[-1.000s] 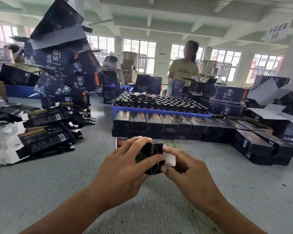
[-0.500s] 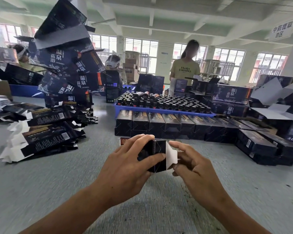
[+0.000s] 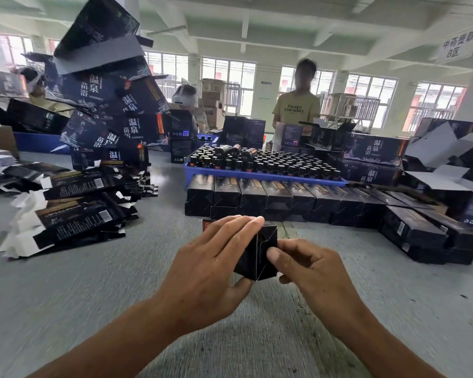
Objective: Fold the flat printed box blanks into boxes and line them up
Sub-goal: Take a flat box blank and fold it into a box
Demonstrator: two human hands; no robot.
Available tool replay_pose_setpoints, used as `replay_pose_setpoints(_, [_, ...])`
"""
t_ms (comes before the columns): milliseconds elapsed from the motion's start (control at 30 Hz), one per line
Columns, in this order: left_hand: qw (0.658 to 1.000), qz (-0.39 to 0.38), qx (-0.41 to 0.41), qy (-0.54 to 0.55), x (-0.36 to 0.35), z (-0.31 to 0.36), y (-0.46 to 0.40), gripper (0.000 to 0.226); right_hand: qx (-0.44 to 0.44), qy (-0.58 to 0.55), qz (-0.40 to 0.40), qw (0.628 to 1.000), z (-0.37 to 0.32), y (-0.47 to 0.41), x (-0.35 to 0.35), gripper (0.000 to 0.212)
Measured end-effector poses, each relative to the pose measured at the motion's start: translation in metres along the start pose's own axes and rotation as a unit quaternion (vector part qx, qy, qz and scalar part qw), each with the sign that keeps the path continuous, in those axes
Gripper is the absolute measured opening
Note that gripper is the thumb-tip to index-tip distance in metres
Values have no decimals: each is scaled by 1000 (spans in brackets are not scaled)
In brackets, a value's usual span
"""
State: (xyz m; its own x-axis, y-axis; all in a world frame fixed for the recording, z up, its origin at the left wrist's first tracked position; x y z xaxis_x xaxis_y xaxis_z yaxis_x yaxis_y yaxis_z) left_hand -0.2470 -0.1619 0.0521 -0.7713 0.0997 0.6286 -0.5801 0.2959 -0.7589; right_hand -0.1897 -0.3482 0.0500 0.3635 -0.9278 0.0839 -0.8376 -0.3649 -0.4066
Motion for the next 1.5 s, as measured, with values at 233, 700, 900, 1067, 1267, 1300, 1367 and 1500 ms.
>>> replay_pose_setpoints(233, [1000, 4, -9, -1, 0, 2, -1, 75, 27, 45, 30, 998, 0, 0, -2, 6])
replay_pose_setpoints(700, [1000, 12, -11, 8, -3, -2, 1, 81, 30, 38, 4, 999, -4, 1, 0, 27])
replay_pose_setpoints(900, [992, -42, -118, -31, -11, 5, 1, 89, -16, 7, -14, 1000, -1, 1, -5, 69])
replay_pose_setpoints(1067, [999, 34, 30, 0, -7, -1, 0, 74, -59, -32, 35, 997, 3, -5, 5, 64])
replay_pose_setpoints(1267, [860, -26, 321, 395, -5, -23, -1, 82, -106, -9, -45, 993, 9, -3, 1, 51])
replay_pose_setpoints(1300, [832, -34, 331, 445, -6, -24, -1, 82, -118, 8, -66, 991, 11, -2, -1, 53])
replay_pose_setpoints(1367, [815, -38, 331, 475, -7, -25, 0, 80, -134, 28, -97, 986, 12, 0, -6, 51])
replay_pose_setpoints(1500, [819, -45, 319, 476, -7, -23, 0, 68, -102, 24, -72, 992, 7, 0, -3, 41])
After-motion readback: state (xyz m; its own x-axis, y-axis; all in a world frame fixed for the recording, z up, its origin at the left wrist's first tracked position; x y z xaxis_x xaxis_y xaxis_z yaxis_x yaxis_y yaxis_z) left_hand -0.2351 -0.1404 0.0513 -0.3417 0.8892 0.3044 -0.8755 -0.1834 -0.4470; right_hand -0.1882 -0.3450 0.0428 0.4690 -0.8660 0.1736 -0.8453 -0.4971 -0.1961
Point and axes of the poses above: each hand's wrist, its own y-axis away from the middle knuckle, its own x-axis out of the back of the hand, z = x × y, the point moved 2 cm from there along -y, towards the middle knuckle, and after that the axes turned 13 degrees about -y, right-handed, at the moved point
